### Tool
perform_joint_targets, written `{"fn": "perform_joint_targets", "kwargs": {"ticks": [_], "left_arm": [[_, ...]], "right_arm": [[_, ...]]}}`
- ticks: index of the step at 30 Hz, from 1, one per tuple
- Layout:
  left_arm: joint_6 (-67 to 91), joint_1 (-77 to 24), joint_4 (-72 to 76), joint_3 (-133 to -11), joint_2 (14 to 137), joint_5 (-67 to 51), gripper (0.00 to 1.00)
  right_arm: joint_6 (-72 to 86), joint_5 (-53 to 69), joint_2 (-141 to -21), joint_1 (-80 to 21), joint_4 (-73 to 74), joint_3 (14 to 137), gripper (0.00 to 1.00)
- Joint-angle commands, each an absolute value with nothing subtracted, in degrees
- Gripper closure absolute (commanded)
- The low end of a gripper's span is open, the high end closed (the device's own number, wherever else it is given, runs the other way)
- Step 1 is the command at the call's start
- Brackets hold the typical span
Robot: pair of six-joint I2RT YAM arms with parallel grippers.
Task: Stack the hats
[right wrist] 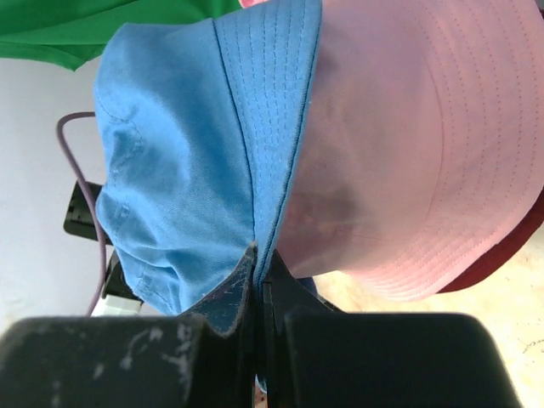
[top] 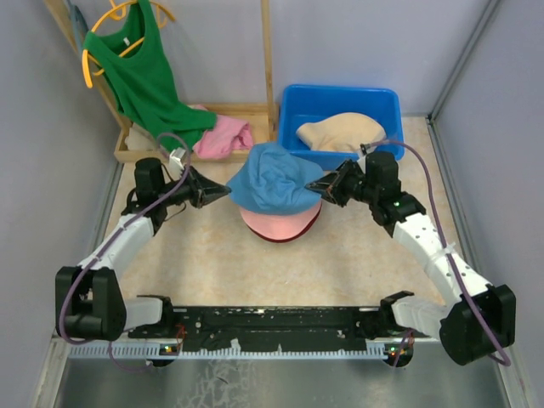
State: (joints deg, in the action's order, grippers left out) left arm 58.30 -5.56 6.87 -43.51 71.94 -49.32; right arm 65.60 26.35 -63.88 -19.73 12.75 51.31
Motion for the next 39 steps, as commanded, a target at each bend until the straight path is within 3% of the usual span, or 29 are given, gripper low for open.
{"fn": "perform_joint_targets", "kwargs": {"ticks": [1, 6, 9, 12, 15, 20, 27, 39], "left_arm": [[55.45, -3.48, 7.41, -40.43, 72.75, -51.81, 1.00], [55.38, -3.34, 12.11, -38.66, 76.44, -54.00, 1.00], [58.15, -3.43, 17.98, -39.45, 78.11, -56.59, 1.00], [56.31, -3.48, 16.26, -43.12, 79.07, -57.32, 1.00], [54.98, -3.46, 14.43, -45.52, 80.04, -57.97, 1.00], [54.77, -3.47, 13.95, -45.95, 80.87, -58.23, 1.00], [54.27, -3.48, 13.48, -46.37, 82.60, -58.66, 1.00], [53.53, -3.56, 12.03, -48.94, 84.72, -58.76, 1.00]], "right_arm": [[62.59, 25.21, -63.01, -19.78, 8.52, 50.60, 1.00], [59.95, 24.44, -62.84, -19.52, 7.83, 48.32, 0.98], [59.05, 24.83, -62.36, -19.36, 5.81, 47.48, 0.88], [56.54, 24.24, -60.86, -18.66, 4.89, 46.97, 0.67], [55.52, 25.75, -58.74, -15.79, 1.21, 44.55, 0.53], [52.78, 29.05, -56.53, -10.33, -2.75, 41.47, 0.39], [54.65, 35.70, -62.10, -4.47, -14.75, 37.87, 0.38], [69.23, 42.65, -73.25, -4.60, -38.53, 34.41, 0.42]]}}
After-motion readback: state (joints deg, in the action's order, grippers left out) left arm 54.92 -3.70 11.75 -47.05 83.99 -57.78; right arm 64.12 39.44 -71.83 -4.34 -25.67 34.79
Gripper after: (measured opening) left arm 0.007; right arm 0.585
